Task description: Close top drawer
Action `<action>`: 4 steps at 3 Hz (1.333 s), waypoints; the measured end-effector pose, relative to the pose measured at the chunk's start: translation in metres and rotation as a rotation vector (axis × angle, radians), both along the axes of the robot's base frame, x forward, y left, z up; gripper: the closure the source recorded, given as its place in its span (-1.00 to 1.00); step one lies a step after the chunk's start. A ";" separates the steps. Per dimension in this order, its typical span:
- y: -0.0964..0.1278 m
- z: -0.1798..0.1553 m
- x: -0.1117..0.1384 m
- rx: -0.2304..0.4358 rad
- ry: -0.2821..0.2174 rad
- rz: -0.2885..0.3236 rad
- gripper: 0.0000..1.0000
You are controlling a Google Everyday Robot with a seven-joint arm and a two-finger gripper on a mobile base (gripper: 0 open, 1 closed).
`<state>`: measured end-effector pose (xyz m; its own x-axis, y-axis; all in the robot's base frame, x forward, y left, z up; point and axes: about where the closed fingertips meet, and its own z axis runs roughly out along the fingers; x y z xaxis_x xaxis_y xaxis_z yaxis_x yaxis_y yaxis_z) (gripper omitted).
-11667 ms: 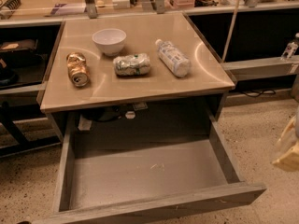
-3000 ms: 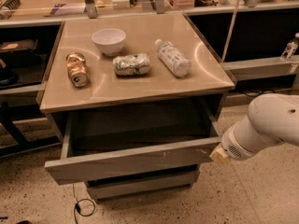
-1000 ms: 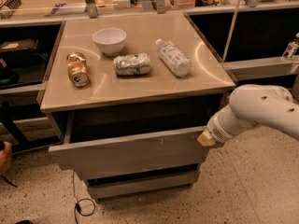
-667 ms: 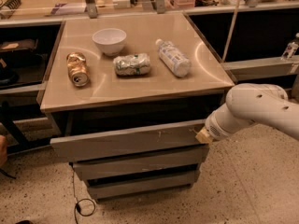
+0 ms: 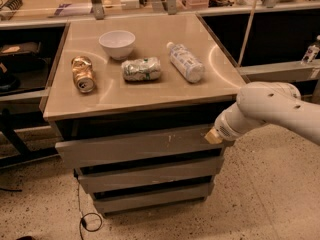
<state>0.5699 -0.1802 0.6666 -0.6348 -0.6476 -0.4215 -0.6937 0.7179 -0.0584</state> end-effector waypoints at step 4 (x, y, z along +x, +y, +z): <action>-0.010 0.000 -0.008 -0.013 0.026 -0.026 1.00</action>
Offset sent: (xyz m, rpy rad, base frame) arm 0.0605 0.0091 0.0112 -0.0154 -0.0814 -0.0170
